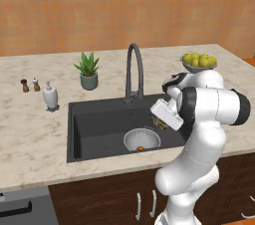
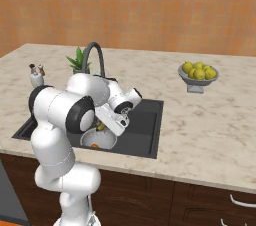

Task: Put the colander in the sink, put the banana, tangerine in the colander, and turn on the sink faucet and pour water over the colander.

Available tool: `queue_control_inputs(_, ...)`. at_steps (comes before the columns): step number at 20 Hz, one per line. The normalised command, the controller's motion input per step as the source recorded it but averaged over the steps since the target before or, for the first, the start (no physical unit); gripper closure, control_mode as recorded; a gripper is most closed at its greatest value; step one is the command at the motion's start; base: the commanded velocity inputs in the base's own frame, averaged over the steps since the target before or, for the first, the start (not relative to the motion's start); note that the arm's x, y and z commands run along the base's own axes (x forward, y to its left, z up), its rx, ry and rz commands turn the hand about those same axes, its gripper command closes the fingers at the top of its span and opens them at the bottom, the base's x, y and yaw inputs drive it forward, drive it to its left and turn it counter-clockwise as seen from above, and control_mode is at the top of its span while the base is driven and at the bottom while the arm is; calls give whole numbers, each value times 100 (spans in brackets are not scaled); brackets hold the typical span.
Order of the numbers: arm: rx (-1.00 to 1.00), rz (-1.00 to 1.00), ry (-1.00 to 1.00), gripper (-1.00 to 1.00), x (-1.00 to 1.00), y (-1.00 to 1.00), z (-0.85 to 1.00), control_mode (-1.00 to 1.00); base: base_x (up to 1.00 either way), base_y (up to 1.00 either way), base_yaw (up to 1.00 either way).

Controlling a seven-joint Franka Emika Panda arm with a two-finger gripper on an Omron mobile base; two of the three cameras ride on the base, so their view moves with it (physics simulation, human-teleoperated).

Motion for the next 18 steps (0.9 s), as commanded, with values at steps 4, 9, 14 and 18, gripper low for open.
queue_control_inputs(4,1,5,-11,100,28,0,-47,-100,0,0,0)
queue_control_inputs(9,5,5,-15,100,24,10,-34,-100,0,0,0)
queue_control_inputs(14,1,0,-10,100,25,2,-32,-100,0,0,0)
queue_control_inputs(18,0,0,-7,100,16,4,-30,-100,0,0,0)
